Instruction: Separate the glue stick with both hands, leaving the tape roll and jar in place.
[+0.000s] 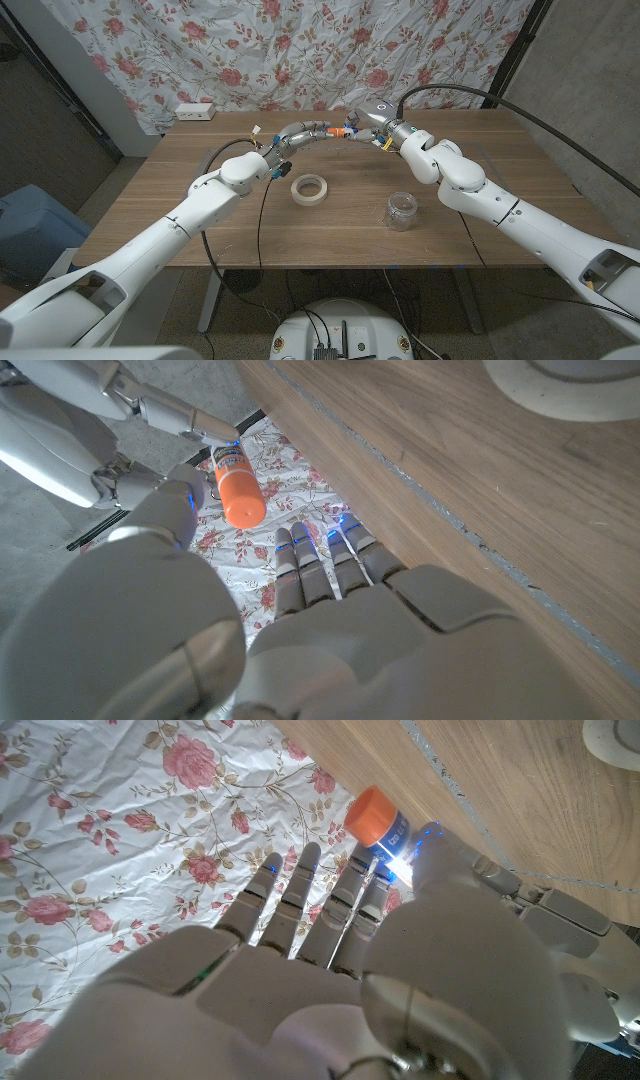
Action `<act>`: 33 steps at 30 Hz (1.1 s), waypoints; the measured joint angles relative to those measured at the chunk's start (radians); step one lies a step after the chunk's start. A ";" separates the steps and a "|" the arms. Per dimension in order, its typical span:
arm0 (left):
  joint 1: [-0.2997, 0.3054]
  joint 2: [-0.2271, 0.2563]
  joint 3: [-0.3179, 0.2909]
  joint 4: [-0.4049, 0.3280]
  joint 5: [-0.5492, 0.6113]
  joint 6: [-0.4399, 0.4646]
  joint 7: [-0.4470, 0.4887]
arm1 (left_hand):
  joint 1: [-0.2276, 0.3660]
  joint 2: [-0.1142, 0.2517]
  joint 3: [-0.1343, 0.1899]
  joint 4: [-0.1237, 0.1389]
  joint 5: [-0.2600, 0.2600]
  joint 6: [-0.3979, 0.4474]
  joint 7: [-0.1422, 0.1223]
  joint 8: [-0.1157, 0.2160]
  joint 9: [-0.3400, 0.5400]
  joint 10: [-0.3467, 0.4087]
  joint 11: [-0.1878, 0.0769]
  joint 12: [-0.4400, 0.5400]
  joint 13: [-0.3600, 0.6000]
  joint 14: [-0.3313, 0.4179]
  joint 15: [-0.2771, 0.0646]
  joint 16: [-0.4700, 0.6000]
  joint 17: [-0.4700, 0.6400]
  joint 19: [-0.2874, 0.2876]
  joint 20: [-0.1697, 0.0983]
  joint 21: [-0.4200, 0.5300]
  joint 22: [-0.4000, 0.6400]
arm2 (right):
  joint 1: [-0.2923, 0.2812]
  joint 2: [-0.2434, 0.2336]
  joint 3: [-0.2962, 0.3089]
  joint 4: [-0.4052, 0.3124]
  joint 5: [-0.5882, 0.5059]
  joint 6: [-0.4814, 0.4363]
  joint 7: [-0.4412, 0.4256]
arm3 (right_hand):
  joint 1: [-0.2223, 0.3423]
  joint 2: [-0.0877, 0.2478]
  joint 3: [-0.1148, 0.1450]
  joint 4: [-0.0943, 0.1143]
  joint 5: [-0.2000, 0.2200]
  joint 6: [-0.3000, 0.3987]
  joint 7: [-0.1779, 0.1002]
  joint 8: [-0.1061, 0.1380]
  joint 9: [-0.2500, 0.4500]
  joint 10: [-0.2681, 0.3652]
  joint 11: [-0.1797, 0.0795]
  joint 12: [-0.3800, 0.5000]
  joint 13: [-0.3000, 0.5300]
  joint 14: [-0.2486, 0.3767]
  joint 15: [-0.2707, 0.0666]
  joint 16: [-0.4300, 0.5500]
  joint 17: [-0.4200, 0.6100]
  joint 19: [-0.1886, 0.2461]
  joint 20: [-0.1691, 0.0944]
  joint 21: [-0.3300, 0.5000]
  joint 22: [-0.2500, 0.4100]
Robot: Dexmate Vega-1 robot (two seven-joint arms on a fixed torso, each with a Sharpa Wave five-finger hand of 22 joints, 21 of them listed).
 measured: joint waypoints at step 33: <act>0.021 -0.036 -0.011 -0.016 -0.005 0.033 0.099 | 0.081 0.028 -0.052 0.008 0.000 0.287 0.021 0.000 0.000 0.297 -0.037 0.012 -0.002 0.192 -0.023 0.012 0.000 0.130 0.013 0.005 0.000 | 0.005 0.006 -0.010 0.008 -0.026 -0.016 0.007 | 0.000 0.000 -0.008 0.000 -0.004 0.005 0.005 0.002 -0.001 0.000 0.000 -0.003 0.001 0.000 0.000 0.000 0.000 0.000 0.000 0.000 0.000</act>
